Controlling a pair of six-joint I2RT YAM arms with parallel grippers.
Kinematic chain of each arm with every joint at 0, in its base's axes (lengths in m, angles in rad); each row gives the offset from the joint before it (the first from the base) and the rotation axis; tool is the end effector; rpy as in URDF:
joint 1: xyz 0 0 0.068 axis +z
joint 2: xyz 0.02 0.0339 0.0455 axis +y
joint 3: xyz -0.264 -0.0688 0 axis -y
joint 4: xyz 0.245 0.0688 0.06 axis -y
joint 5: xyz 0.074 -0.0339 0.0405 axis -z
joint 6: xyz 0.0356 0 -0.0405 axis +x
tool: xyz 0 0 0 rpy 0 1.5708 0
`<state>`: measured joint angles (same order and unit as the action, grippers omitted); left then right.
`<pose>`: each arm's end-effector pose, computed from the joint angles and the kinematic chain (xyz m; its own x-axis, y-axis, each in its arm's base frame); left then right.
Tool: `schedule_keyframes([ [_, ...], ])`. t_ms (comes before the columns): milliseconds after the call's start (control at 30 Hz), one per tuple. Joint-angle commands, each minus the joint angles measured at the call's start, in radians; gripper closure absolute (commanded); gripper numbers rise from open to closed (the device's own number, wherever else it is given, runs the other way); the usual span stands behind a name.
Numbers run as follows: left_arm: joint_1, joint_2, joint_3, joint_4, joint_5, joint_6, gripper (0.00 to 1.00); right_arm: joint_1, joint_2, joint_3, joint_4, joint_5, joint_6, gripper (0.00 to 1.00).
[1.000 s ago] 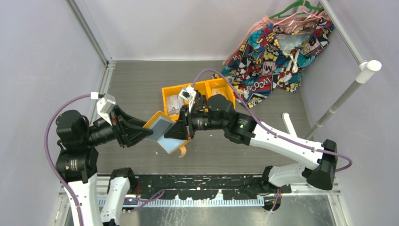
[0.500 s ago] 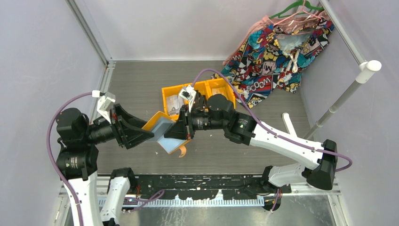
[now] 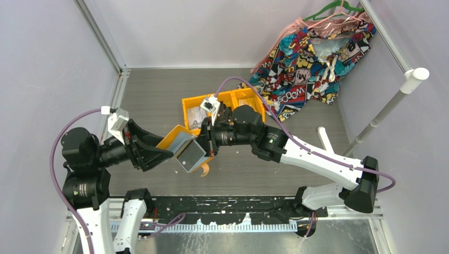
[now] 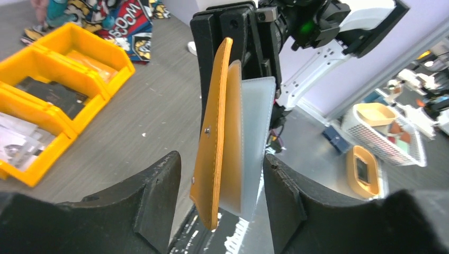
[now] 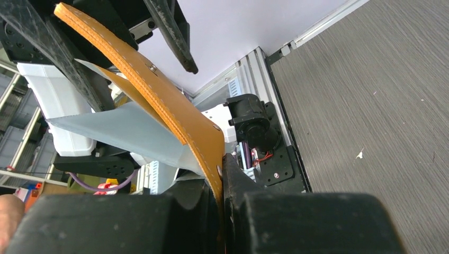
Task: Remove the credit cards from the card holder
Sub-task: Remove the credit card from the card holder.
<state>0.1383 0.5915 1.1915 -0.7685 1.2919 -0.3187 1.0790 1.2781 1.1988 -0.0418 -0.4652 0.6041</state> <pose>0.0560 -0.0268 0.4345 -0.4400 -0.1483 -0.8857 0.8033 0.3758 -0.4620 0.1266 0.2701 0.3939 -0.6139 -0.0709 -0.7862 -0.7890 0.0848 0.6085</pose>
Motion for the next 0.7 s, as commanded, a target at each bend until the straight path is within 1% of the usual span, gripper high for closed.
schedule_keyframes([
  [0,0.000,-0.041,-0.006,-0.017,-0.090,0.117,0.39,0.012,0.001,0.069,0.048,-0.009,0.002,0.99],
  [100,-0.001,-0.063,-0.013,-0.061,-0.179,0.210,0.37,0.021,0.009,0.087,0.015,-0.009,-0.002,0.99],
  [167,-0.001,-0.076,-0.021,-0.061,-0.248,0.241,0.38,0.024,0.013,0.091,0.011,-0.012,-0.006,0.99],
  [233,0.000,-0.083,-0.025,-0.045,-0.296,0.242,0.40,0.028,0.016,0.093,0.010,-0.014,-0.006,0.99],
  [333,-0.001,-0.082,-0.009,-0.042,-0.295,0.236,0.42,0.032,0.024,0.099,0.004,-0.020,-0.007,0.99],
  [433,-0.001,-0.068,0.006,-0.054,-0.242,0.223,0.42,0.036,0.031,0.106,0.001,-0.030,-0.013,0.99],
  [500,0.000,-0.042,0.016,-0.074,-0.157,0.199,0.39,0.041,0.038,0.113,-0.003,-0.042,-0.015,0.99],
  [567,-0.001,-0.015,0.014,-0.062,-0.047,0.135,0.37,0.046,0.050,0.125,-0.013,-0.057,-0.022,0.99],
  [633,-0.001,0.012,0.001,-0.027,0.068,0.062,0.41,0.050,0.057,0.129,-0.018,-0.069,-0.025,0.99],
  [667,-0.002,0.024,-0.006,-0.009,0.097,0.036,0.47,0.050,0.054,0.127,-0.017,-0.071,-0.026,0.99],
])
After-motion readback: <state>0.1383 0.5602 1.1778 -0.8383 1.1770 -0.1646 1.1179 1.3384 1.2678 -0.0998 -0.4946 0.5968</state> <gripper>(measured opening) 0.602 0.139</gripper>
